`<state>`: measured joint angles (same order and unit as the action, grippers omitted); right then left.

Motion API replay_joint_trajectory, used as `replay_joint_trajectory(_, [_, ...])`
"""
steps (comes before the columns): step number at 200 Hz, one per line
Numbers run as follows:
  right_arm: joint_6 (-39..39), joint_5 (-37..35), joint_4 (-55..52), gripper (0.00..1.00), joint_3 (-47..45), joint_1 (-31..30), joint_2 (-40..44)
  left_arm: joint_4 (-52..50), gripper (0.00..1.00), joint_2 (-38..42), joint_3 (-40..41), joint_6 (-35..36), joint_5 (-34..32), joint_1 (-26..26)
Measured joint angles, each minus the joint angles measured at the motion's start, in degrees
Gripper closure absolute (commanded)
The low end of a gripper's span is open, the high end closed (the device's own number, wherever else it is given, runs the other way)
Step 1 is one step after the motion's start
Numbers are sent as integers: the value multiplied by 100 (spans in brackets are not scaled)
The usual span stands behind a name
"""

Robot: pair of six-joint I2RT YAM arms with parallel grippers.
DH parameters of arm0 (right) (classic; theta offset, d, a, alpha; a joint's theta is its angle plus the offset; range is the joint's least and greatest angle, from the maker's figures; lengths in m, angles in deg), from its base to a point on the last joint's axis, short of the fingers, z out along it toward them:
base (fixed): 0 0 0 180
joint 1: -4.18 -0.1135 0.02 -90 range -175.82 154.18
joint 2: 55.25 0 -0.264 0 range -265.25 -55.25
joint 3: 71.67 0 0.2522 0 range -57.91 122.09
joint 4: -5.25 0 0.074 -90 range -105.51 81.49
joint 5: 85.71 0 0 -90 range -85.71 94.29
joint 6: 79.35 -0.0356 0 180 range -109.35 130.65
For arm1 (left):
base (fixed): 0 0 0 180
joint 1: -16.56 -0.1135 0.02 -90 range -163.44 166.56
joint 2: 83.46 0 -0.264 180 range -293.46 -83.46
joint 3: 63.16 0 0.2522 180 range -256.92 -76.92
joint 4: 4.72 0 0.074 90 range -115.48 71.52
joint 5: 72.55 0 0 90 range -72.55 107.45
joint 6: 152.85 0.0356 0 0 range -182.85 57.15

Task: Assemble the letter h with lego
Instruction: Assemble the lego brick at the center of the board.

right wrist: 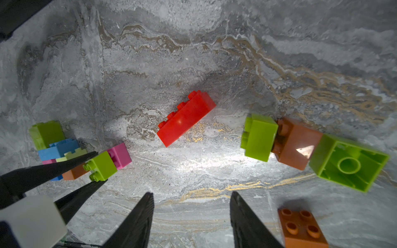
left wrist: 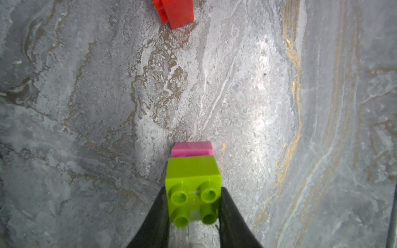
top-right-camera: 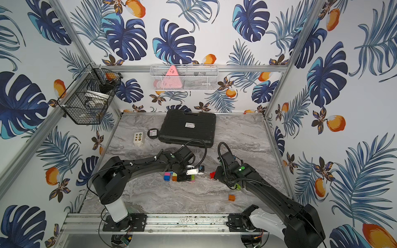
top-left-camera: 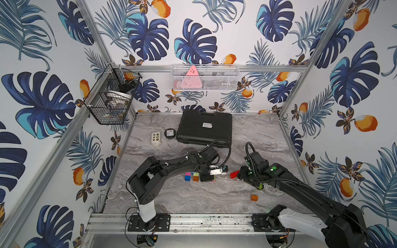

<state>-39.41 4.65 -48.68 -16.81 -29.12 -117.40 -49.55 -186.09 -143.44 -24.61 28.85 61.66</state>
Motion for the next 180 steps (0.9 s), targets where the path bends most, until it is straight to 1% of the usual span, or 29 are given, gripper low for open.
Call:
replay_joint_trajectory(31, [0, 59, 28, 41, -2, 2, -48, -212, 74, -116, -245, 345, 2, 2])
replay_joint_trajectory(90, [2, 146, 98, 41, -26, 28, -116, -372, 72, -271, -409, 632, -4, 2])
replay_joint_trajectory(143, [20, 192, 155, 41, -13, 37, -188, -452, 72, -398, -557, 616, -2, 2])
replay_joint_trajectory(180, [20, 192, 188, 41, -13, 46, -146, -686, 73, -603, -896, 345, -35, 13])
